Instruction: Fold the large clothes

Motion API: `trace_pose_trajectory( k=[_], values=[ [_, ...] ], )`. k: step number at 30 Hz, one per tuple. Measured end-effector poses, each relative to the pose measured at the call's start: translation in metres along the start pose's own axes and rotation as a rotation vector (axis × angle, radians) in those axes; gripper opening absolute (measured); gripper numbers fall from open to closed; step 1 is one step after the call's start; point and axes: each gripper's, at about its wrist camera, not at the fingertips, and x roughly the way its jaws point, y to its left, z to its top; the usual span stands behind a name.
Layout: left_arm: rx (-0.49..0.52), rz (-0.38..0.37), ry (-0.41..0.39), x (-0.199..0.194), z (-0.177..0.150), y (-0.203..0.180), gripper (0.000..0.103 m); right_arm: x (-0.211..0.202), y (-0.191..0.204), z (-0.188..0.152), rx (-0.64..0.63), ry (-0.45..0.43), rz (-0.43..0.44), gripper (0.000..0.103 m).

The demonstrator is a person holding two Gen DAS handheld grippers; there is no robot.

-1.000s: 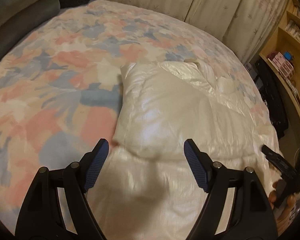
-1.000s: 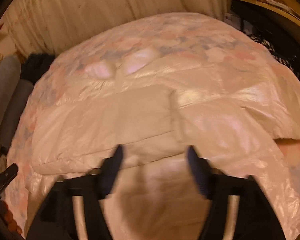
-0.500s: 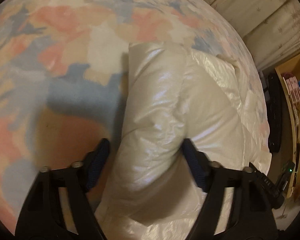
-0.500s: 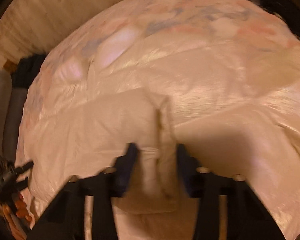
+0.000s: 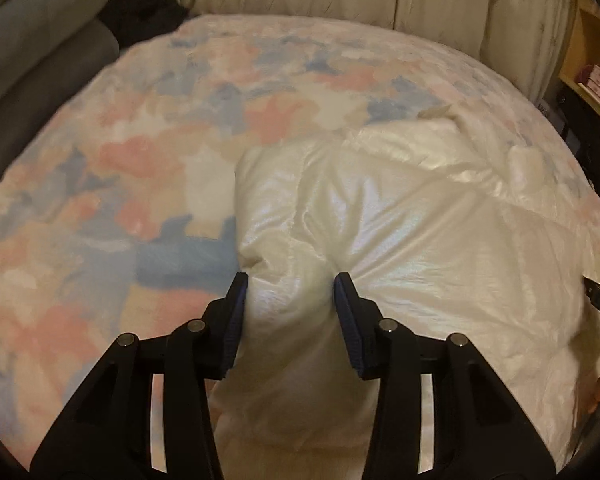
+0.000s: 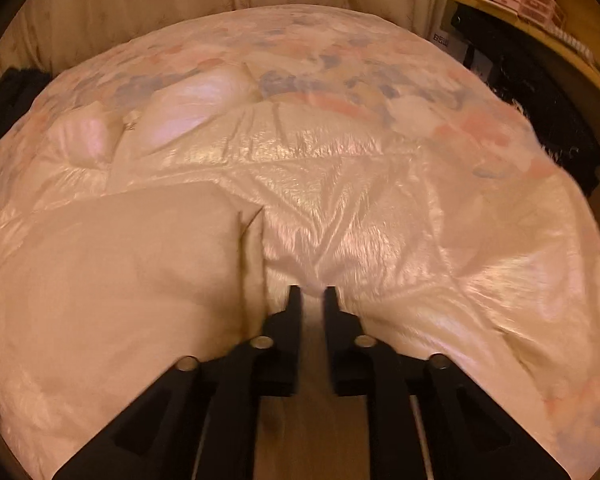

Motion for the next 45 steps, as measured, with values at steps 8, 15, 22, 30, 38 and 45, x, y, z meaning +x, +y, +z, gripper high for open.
trace_pose_trajectory(
  k=[8,15,22,30,38,45],
  values=[
    [0.024,-0.131,-0.082,-0.054,0.009,-0.034,0.044,-0.099,0.053,-0.012,-0.134,-0.193,0.212,0.057],
    [0.061,-0.024,-0.004,0.013,-0.023,-0.053,0.043,-0.054,0.146,-0.025,-0.244,-0.095,0.244,0.057],
    [0.062,-0.067,-0.046,0.018,-0.033,-0.034,0.043,-0.024,0.094,-0.023,-0.184,-0.144,0.022,0.057],
    [0.065,-0.051,-0.047,0.012,-0.032,-0.033,0.043,-0.039,0.042,-0.026,-0.081,-0.099,0.032,0.063],
    [0.032,-0.087,-0.013,-0.017,-0.032,-0.038,0.043,-0.082,0.034,-0.038,-0.087,-0.117,0.094,0.063],
    [0.039,-0.122,-0.022,-0.063,-0.049,-0.053,0.043,-0.131,0.029,-0.054,-0.079,-0.152,0.094,0.083]
  ],
)
